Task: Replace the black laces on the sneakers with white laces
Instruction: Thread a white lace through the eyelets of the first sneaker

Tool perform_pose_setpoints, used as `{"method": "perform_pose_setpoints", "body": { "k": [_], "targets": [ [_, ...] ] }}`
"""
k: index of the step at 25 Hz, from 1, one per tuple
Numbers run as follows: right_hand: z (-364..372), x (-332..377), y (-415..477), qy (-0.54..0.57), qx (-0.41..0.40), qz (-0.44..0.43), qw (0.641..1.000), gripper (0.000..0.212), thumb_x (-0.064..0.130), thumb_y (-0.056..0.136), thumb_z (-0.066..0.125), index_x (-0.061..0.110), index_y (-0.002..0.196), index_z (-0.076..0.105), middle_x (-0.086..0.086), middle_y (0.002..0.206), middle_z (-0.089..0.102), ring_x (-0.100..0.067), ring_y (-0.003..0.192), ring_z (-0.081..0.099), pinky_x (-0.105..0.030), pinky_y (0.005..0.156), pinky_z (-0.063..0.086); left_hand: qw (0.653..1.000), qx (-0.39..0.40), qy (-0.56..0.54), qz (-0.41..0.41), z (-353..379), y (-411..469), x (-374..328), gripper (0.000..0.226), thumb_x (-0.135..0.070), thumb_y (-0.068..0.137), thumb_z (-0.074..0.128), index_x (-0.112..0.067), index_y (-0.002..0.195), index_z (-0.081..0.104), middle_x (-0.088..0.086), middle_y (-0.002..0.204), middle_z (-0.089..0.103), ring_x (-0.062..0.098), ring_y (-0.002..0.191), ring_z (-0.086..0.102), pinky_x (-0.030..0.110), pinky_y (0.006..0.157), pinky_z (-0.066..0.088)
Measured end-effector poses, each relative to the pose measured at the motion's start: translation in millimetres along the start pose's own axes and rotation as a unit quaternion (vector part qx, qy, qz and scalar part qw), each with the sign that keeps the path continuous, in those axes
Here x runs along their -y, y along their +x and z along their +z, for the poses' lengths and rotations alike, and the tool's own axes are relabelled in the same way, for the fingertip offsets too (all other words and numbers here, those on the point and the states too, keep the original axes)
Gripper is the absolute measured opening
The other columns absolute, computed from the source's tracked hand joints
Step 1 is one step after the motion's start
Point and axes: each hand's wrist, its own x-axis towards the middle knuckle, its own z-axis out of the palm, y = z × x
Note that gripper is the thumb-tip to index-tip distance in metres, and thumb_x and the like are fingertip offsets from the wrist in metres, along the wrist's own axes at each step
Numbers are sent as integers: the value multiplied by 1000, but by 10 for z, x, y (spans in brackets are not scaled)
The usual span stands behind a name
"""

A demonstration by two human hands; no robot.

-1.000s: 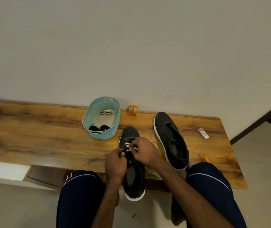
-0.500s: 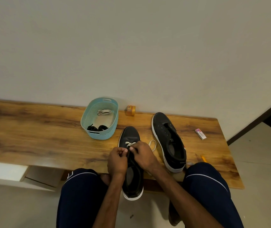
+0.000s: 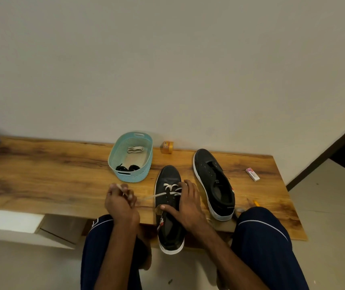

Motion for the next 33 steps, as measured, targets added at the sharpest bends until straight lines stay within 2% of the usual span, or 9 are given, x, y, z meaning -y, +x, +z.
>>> {"method": "perform_pose_setpoints", "body": {
  "k": [2, 5, 6, 8, 11, 14, 21, 26, 33],
  "targets": [
    [31, 1, -42, -23, -23, 12, 999, 104, 86, 77, 44, 18, 151, 20, -6, 162, 13, -25, 149, 8, -44, 123, 9, 933, 51, 349, 68, -16, -23, 119, 24, -35, 103, 47, -14, 100, 58, -2, 78, 59, 8, 58, 53, 23, 49, 39],
    [69, 7, -130, -50, -39, 38, 997, 99, 83, 80, 41, 19, 152, 21, -5, 162, 16, -24, 150, 8, -50, 123, 7, 610, 175, 755, 165, -126, -132, 499, 25, -40, 102, 45, -20, 115, 54, -1, 105, 58, 17, 92, 58, 29, 70, 41],
    [75, 4, -155, -56, -38, 51, 996, 98, 82, 81, 41, 19, 153, 21, -5, 162, 17, -24, 151, 8, -52, 123, 7, 574, 183, 783, 156, -151, -164, 579, 21, -35, 103, 43, -20, 114, 54, 2, 110, 56, 19, 96, 56, 31, 73, 41],
    [83, 0, -183, -59, -34, 65, 996, 98, 82, 81, 42, 19, 153, 23, -5, 162, 19, -24, 151, 9, -54, 122, 8, 626, 174, 751, 121, -140, -223, 605, 16, -26, 103, 43, -18, 107, 56, 3, 107, 53, 19, 92, 53, 30, 72, 41],
    [85, 19, -206, -45, -37, 69, 996, 99, 85, 80, 39, 19, 152, 24, -4, 160, 23, -24, 149, 15, -56, 121, 9, 889, 161, 421, 77, -87, -262, 337, 15, -19, 104, 45, -17, 99, 59, 5, 94, 59, 22, 84, 55, 27, 61, 44],
    [51, 17, -192, -39, -43, 71, 996, 96, 82, 80, 42, 21, 151, 23, -1, 156, 28, -22, 145, 23, -55, 119, 17, 981, 135, 110, 84, -159, -209, -94, 22, -23, 106, 39, -18, 104, 60, 2, 107, 72, 12, 86, 69, 29, 66, 57],
    [-25, 14, -241, 45, -2, 130, 990, 76, 80, 81, 48, 23, 130, 37, -3, 127, 56, -23, 109, 58, -40, 90, 49, 957, 63, 282, 30, -158, -174, 85, 21, -31, 103, 47, -11, 98, 52, 6, 74, 53, 21, 65, 53, 36, 59, 47],
    [-195, 6, -227, 145, -7, 158, 977, 47, 60, 82, 69, 25, 104, 46, 3, 86, 62, -18, 78, 61, -31, 60, 44, 724, 147, 669, 79, -300, -262, 344, 24, -33, 98, 56, -17, 111, 43, 5, 97, 66, 25, 87, 63, 32, 71, 45],
    [-792, -23, -183, 730, -25, 257, 633, 13, 12, 96, 60, 9, 109, 62, -6, 94, 63, -20, 78, 66, -34, 65, 59, 778, 129, 601, 133, -275, -268, 304, 27, 1, 92, 55, -9, 118, 56, 8, 107, 63, 15, 90, 55, 24, 70, 41]
  ]
}}
